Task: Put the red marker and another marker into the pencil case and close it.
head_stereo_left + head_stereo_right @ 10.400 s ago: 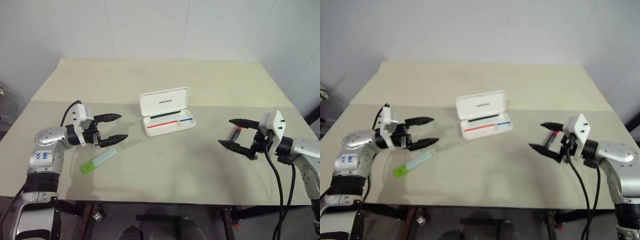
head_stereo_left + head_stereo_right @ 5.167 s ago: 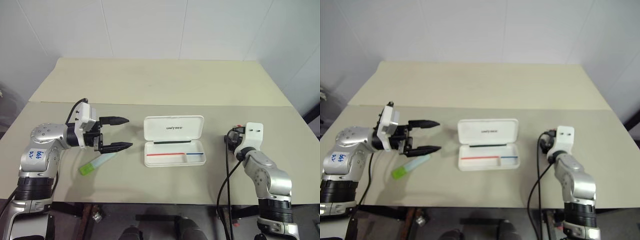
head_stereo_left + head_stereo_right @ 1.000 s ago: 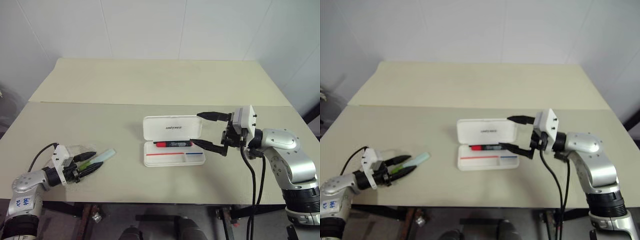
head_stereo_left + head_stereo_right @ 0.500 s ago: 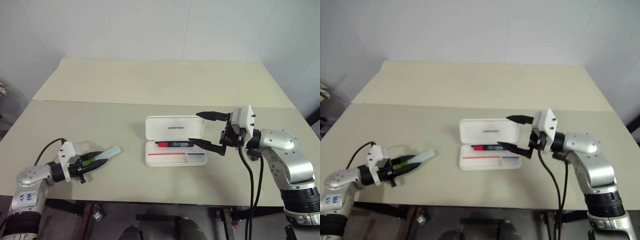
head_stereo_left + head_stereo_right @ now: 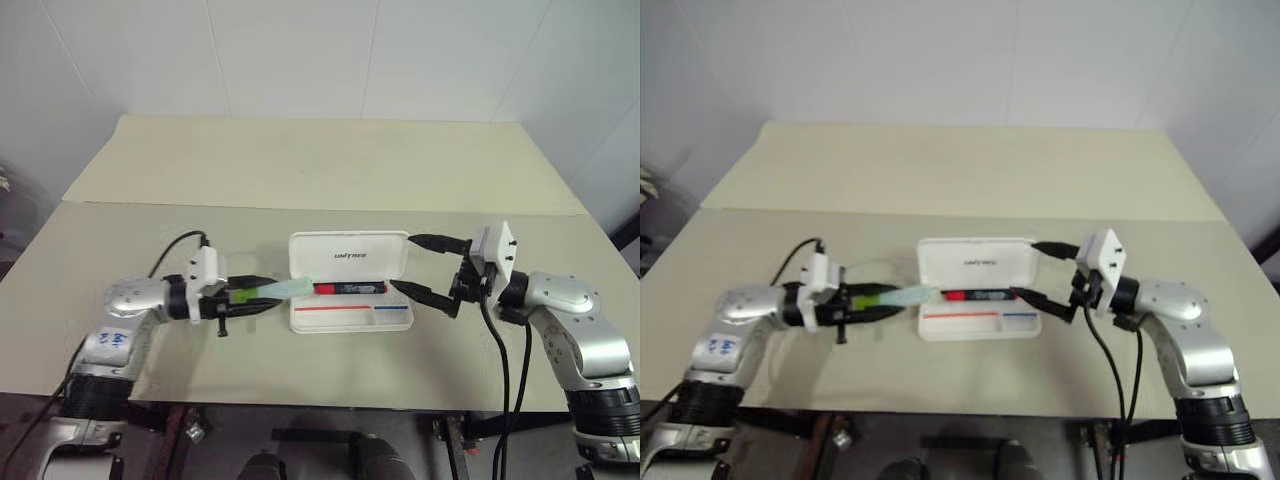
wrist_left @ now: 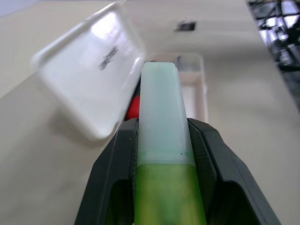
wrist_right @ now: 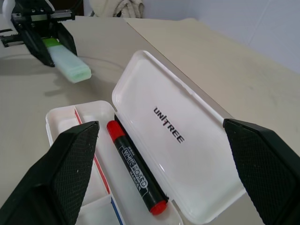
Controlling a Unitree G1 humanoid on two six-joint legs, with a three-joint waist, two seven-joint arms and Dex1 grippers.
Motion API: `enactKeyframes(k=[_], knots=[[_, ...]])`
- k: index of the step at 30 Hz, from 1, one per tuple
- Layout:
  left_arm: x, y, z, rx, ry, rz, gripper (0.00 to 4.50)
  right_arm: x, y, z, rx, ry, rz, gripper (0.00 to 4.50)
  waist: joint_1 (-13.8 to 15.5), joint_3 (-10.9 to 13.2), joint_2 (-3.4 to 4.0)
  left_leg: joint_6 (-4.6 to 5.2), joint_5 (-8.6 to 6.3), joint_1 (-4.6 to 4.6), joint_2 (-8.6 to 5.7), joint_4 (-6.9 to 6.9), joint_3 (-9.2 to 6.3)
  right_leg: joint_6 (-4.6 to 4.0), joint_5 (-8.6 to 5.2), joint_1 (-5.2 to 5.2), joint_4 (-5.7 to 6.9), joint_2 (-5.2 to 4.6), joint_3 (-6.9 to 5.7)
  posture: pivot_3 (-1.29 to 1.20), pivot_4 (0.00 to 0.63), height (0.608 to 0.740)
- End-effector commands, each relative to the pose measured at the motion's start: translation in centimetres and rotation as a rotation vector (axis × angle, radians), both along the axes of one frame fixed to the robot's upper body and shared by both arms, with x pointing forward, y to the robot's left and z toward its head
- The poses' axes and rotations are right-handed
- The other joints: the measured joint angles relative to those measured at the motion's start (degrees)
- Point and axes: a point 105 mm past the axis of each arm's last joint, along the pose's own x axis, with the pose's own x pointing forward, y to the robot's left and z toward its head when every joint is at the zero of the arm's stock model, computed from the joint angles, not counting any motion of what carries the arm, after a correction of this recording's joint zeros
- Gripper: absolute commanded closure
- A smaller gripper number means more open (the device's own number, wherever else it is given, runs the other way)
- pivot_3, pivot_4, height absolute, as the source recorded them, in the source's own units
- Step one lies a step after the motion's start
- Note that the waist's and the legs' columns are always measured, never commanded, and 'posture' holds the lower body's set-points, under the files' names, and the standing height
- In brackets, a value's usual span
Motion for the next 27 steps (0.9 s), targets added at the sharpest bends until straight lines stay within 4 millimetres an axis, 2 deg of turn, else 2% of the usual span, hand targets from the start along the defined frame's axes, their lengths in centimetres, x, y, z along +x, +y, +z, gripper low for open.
enactKeyframes(k=[1, 7, 11, 20, 27], knots=[[-0.2, -2.6, 0.8, 0.003, -0.033, -0.080, 3.38, -0.8, -0.5, 1.6, 0.021, -0.072, -0.033, 0.00, 0.04, 0.00, 0.00, 0.00, 0.00, 0.00, -0.01, 0.00, 0.00, 0.00, 0.00, 0.00, 0.01, 0.00, 0.00, 0.00, 0.150, 0.740], [0.1, -6.2, -0.6, 0.028, 0.014, -0.150, 3.38, -1.8, -1.0, 1.4, 0.035, -0.075, -0.084, 0.00, 0.04, 0.00, 0.00, 0.01, 0.00, 0.00, -0.05, 0.05, 0.01, 0.02, 0.01, 0.02, 0.00, 0.01, 0.03, 0.00, 0.150, 0.740], [0.2, -7.3, -1.5, 0.052, 0.041, -0.168, 3.38, -2.3, -1.1, 1.3, 0.041, -0.077, -0.113, 0.00, -0.13, 0.00, 0.00, 0.02, 0.01, 0.06, -0.05, 0.04, 0.05, 0.03, 0.01, 0.03, 0.03, 0.06, 0.10, 0.00, 0.150, 0.740], [1.7, -7.2, -2.9, 0.109, 0.058, -0.108, 3.38, -2.8, -1.1, 1.6, 0.053, -0.089, -0.144, 0.00, 0.03, 0.00, 0.00, 0.09, 0.05, 0.16, -0.08, 0.10, 0.01, 0.08, 0.05, 0.24, -0.02, 0.06, 0.11, 0.00, 0.150, 0.740], [1.5, -7.7, -3.2, 0.113, 0.086, -0.130, 3.38, -2.9, -1.0, 1.8, 0.058, -0.096, -0.155, 0.00, 0.07, 0.00, 0.00, 0.09, 0.05, 0.13, -0.08, 0.09, -0.03, 0.10, 0.05, 0.24, -0.07, 0.05, 0.11, 0.00, 0.150, 0.740]])
